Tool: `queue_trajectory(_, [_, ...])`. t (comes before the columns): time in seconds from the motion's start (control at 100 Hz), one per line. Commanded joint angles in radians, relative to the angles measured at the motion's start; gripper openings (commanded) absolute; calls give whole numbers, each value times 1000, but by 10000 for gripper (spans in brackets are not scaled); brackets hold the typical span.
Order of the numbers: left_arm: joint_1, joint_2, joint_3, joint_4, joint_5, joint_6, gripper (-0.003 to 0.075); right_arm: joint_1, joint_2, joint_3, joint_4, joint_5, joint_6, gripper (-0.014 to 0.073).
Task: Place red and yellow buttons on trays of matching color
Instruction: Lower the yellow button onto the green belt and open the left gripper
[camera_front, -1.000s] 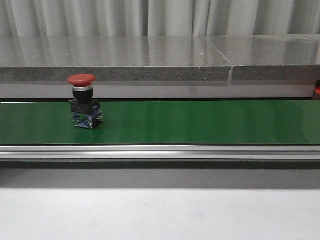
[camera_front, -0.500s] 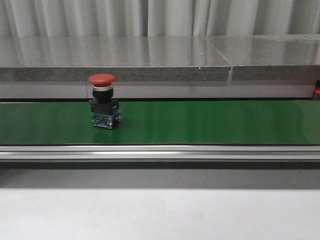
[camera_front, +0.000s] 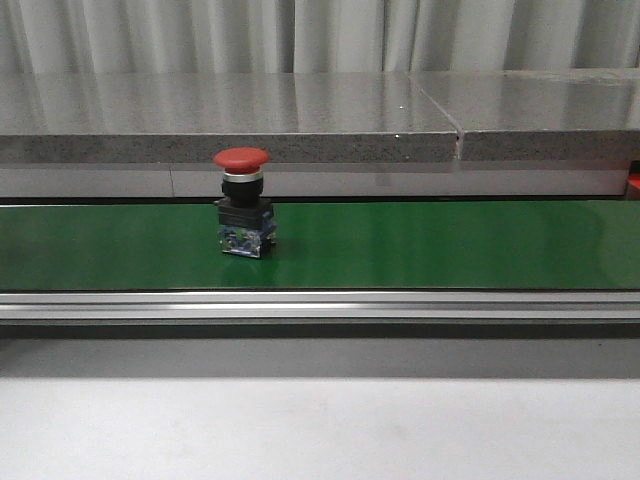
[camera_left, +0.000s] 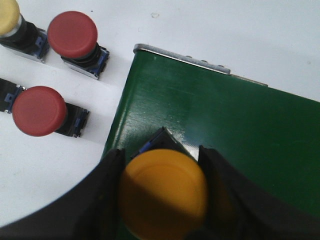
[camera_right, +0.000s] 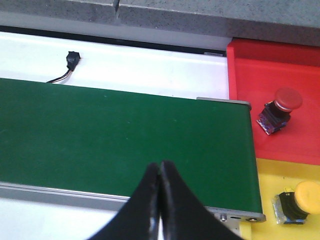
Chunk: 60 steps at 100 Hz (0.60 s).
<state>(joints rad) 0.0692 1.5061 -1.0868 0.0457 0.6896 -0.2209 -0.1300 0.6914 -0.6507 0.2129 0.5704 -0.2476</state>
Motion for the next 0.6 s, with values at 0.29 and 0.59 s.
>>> queue_trajectory(0.29, [-7,19,-29,-11,-16,1,24,1,-3,-26,-1,-60,-5,-68])
queue_trajectory(0.59, [-7,19,-29,-72,-45,80,651,1,-3,-26,-1,-60,-5,-68])
